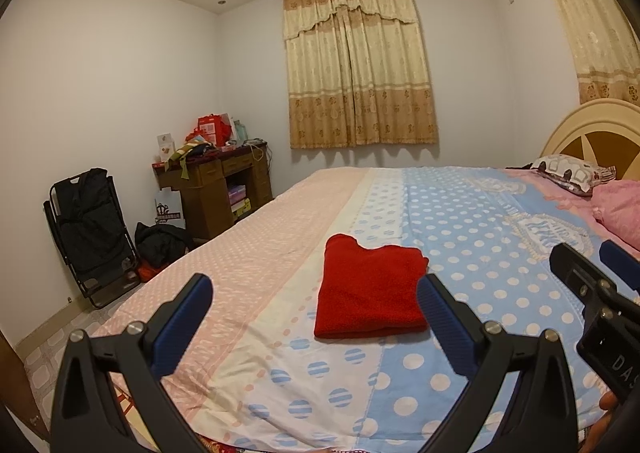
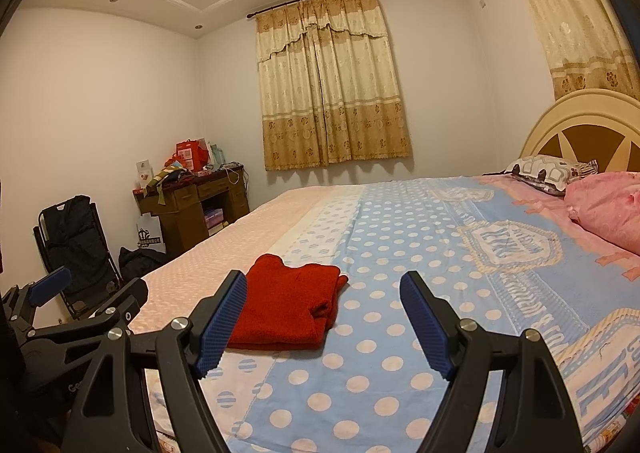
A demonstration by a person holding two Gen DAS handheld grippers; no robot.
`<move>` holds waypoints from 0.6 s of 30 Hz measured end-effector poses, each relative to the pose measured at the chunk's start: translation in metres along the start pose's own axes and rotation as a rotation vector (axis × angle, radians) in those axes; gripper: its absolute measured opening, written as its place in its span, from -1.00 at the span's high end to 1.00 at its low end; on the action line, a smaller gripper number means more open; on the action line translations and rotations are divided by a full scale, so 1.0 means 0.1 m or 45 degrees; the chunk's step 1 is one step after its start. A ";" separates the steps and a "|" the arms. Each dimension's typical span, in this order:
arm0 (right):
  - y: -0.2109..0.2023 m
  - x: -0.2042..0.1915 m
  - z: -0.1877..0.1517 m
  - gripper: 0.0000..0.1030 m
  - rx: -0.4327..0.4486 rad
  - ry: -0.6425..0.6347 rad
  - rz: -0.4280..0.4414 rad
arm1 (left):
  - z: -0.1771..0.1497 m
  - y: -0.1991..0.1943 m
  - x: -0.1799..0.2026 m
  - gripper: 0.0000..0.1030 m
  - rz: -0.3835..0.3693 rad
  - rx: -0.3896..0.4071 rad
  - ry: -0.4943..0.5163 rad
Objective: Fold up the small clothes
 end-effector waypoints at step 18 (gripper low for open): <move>0.05 0.02 -0.05 -0.54 -0.013 0.017 0.005 | -0.03 0.00 0.02 -1.00 0.010 -0.003 0.002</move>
Point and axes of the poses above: each gripper's, at about its wrist camera, not at the fingertips, and y roughly the way its jaws point, x to its right, z to its top, the point moved 5 cm from there along y, roughly the way its jaws point, and after that the axes turned 3 degrees about -x, right-handed, at the moved point
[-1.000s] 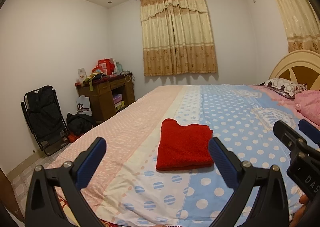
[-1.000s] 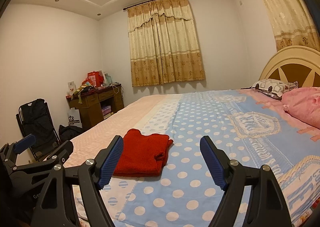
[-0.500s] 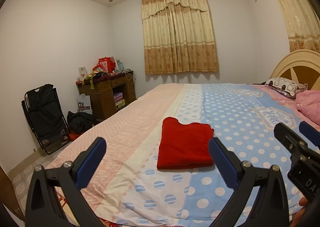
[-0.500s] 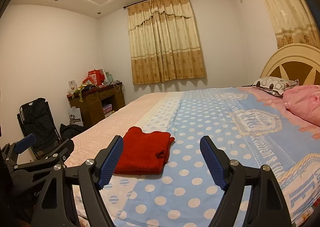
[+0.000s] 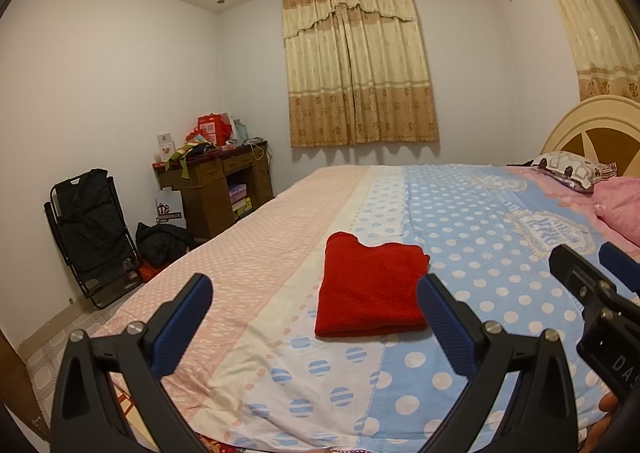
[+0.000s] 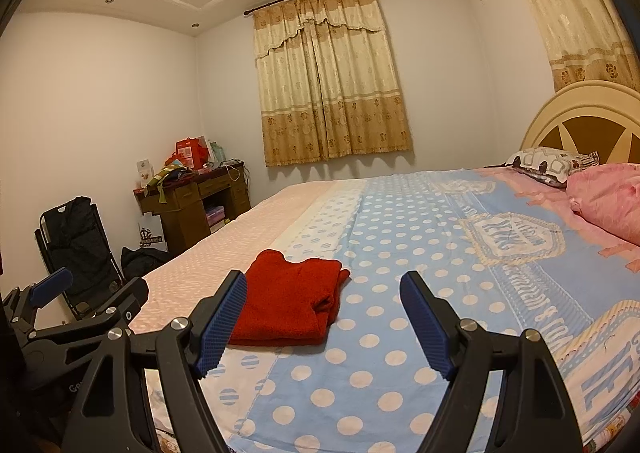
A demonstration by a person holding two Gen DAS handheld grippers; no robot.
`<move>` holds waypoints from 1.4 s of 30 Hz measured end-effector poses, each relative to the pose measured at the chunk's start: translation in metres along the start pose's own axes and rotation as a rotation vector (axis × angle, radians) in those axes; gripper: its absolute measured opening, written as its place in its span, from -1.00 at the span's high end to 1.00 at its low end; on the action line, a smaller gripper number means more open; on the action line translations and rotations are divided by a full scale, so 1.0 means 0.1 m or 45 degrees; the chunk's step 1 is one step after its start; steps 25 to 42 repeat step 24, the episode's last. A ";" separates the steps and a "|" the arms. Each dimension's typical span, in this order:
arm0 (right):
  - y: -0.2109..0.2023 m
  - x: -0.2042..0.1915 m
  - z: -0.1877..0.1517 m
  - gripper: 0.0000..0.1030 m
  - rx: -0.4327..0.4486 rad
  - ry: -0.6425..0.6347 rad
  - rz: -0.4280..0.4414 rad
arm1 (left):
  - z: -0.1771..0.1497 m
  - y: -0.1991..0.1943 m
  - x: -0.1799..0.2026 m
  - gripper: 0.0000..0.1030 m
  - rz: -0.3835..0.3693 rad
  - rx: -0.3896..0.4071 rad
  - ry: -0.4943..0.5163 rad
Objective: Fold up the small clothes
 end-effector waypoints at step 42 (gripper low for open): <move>-0.03 0.02 -0.01 -0.55 0.008 -0.001 -0.003 | -0.06 0.05 0.02 -1.00 -0.058 -0.031 -0.027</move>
Point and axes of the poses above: each gripper's, at about its wrist camera, not at the fingertips, and y roughly the way its jaws point, x to its right, z to its top, the point moved 5 cm from there along y, roughly the way its jaws point, and after that the axes turned 3 degrees about -x, right-handed, at the moved point
